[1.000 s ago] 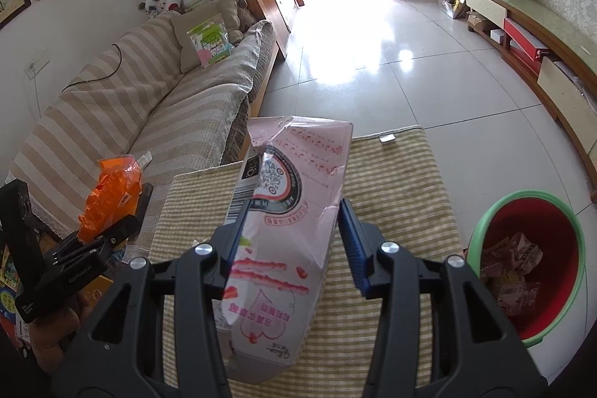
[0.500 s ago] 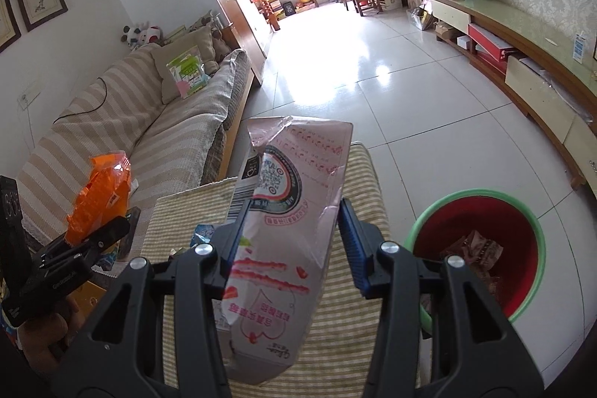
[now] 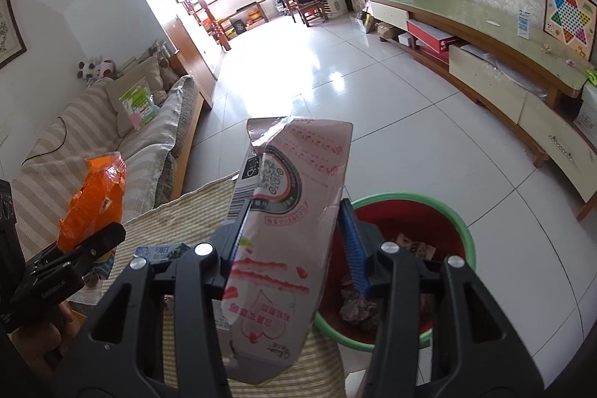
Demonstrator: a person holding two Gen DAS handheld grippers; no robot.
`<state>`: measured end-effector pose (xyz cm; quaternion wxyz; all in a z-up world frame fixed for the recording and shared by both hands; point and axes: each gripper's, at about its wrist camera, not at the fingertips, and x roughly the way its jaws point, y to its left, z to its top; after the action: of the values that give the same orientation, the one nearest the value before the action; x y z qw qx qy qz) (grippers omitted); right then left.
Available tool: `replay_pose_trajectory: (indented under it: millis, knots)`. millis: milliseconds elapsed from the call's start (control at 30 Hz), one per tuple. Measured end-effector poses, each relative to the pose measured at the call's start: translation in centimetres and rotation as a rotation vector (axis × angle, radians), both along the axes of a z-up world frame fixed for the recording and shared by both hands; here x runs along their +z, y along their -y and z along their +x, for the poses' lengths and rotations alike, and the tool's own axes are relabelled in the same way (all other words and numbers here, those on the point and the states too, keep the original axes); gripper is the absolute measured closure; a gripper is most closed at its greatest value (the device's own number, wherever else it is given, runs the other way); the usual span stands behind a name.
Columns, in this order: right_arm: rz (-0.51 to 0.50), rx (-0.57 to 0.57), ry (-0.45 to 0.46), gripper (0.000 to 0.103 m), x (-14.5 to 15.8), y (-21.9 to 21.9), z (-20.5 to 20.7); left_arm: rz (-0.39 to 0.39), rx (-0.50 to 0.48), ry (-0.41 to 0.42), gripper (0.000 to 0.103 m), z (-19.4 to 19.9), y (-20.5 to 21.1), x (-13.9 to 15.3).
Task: Collect trash
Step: 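Carry the orange bag and pink paper bag over the red bin and release both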
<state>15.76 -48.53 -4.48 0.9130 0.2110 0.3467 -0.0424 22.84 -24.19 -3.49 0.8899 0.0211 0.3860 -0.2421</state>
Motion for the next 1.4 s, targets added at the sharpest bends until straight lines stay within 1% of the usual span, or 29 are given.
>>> replay_pose_trajectory:
  millis: [267, 533, 700, 867, 1167, 1333, 1367, 1400]
  knots:
    - [0.005, -0.086, -0.026, 0.059, -1.6, 5.2, -1.8, -0.007, -0.098, -0.039, 0.054, 0.1, 6.5, -1.8]
    - [0.007, -0.132, -0.048, 0.059, -3.3, 8.0, -2.7, -0.02, -0.152, -0.094, 0.054, 0.3, 10.4, -4.0]
    - [0.035, -0.139, -0.071, 0.059, -4.7, 8.8, -2.8, -0.036, -0.185, -0.143, 0.054, 0.5, 12.1, -5.4]
    - [0.037, -0.139, -0.086, 0.059, -5.5, 9.1, -2.6, -0.063, -0.197, -0.187, 0.052, 1.1, 13.2, -6.3]
    - [0.048, -0.139, -0.099, 0.059, -6.5, 9.2, -2.3, -0.086, -0.235, -0.201, 0.049, 1.1, 14.5, -6.4]
    - [0.049, -0.139, -0.104, 0.059, -6.7, 9.5, -2.1, -0.105, -0.234, -0.195, 0.035, 1.2, 14.5, -6.2]
    - [0.048, -0.139, -0.105, 0.059, -6.7, 9.5, -2.0, -0.109, -0.232, -0.192, 0.029, 1.2, 14.4, -6.1]
    - [0.048, -0.139, -0.105, 0.059, -6.7, 9.4, -1.9, -0.114, -0.231, -0.186, 0.026, 1.2, 14.3, -6.0]
